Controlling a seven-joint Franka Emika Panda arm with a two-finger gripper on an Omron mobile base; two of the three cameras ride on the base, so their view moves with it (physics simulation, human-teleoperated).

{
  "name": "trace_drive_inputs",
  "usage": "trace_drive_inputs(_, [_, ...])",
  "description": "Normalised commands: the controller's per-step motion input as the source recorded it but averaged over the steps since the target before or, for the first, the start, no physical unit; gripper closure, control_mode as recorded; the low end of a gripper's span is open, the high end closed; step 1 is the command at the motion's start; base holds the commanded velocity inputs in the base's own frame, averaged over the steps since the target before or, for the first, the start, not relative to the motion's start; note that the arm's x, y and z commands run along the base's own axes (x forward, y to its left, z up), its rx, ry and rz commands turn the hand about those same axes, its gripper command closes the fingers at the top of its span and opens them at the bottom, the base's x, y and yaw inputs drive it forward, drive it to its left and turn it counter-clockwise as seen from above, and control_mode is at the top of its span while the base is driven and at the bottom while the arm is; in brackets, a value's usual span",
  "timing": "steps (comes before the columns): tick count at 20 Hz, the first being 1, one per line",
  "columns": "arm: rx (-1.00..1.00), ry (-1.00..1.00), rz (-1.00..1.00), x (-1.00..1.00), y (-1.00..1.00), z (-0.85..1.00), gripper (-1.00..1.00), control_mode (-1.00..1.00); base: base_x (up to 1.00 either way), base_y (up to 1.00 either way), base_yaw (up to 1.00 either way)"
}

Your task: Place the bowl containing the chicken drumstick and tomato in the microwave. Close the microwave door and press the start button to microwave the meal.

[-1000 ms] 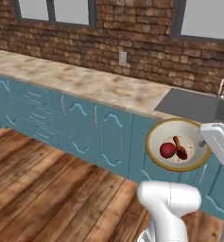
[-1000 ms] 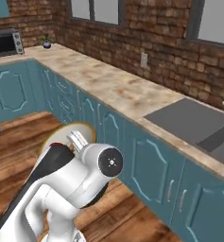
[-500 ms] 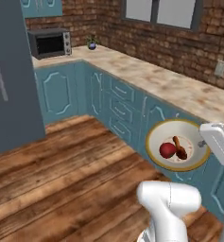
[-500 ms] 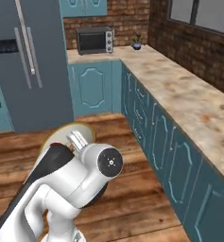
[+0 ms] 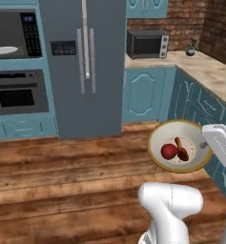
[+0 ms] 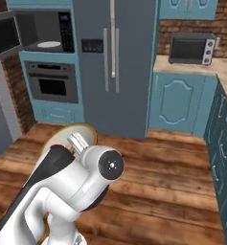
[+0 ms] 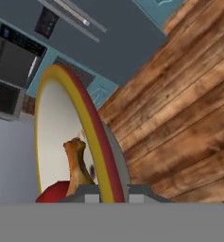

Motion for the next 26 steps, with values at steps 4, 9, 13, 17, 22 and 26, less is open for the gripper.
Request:
trace_drive_inputs(4, [0.00,0.00,0.00,0.00,0.00,0.00,1.00,1.00,0.91,0.00,0.67])
trace_drive_inputs(9, [0.00,0.00,0.00,0.00,0.00,0.00,1.00,1.00,1.00,0.00,0.57])
trace_drive_inputs(13, [0.00,0.00,0.00,0.00,0.00,0.00,1.00,1.00,1.00,0.02,0.40])
trace_drive_inputs(17, [0.00,0.00,0.00,0.00,0.00,0.00,1.00,1.00,1.00,0.00,0.31])
trace_drive_inputs(22, [0.00,0.00,0.00,0.00,0.00,0.00,1.00,1.00,1.00,0.00,0.21])
trace_drive_inputs(26, [0.00,0.00,0.00,0.00,0.00,0.00,1.00,1.00,1.00,0.00,0.09])
